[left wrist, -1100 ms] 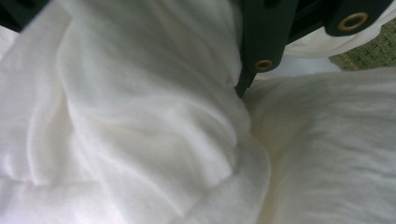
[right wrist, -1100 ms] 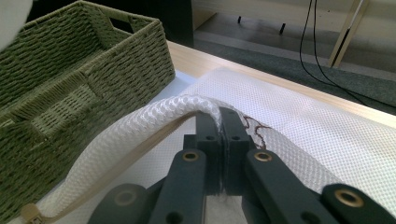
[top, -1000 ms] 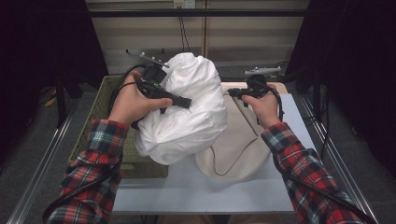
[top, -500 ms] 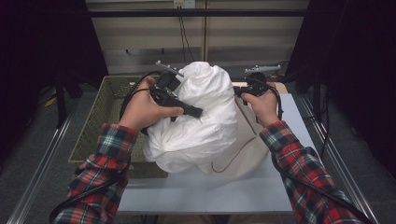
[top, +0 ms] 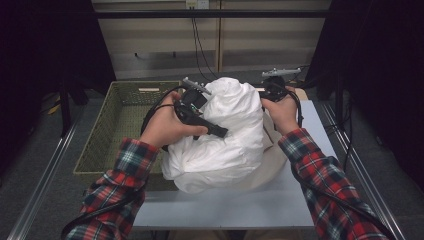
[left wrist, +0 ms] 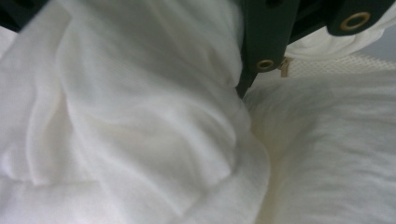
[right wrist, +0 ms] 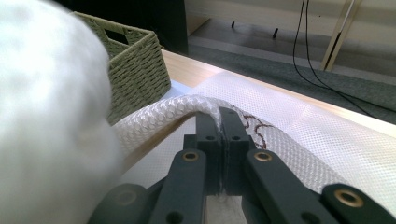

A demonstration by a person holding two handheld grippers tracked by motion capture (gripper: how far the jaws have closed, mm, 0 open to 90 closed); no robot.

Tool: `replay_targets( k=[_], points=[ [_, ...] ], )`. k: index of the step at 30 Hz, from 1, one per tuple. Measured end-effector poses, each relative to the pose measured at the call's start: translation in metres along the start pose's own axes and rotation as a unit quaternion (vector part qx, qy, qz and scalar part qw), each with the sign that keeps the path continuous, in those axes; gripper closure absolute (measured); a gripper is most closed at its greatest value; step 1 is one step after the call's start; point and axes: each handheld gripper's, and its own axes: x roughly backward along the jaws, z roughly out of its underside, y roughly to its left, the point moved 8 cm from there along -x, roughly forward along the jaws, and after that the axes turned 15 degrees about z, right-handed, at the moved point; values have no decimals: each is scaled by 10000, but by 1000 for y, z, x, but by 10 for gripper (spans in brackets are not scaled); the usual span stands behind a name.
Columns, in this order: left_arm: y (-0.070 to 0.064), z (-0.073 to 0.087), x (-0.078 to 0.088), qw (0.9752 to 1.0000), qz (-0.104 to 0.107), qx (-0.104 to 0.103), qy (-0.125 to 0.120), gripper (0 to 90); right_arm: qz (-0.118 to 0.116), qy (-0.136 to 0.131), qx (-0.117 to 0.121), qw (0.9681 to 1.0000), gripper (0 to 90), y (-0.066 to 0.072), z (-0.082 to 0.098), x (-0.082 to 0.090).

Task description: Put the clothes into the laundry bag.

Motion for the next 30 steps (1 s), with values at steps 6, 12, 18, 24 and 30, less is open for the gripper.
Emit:
replay_targets(
  k=[6,12,18,24,30],
  points=[
    [-3,3,-14,9994,182,-135,260,528,31,22,-39,10000,890,-7,0,2],
    [-7,12,-33,9981,326,-149,508,526,38,-11,-42,10000,890,-10,-2,5],
    [-9,19,-50,9967,480,-278,588,523,16,-61,15,10000,890,-7,-4,8],
    [-10,25,-67,9956,632,-324,607,522,14,-88,-7,10000,890,-6,-3,8],
    [-7,26,-81,9952,685,-345,600,519,5,-110,-3,9999,891,-4,-3,9]
  ],
)
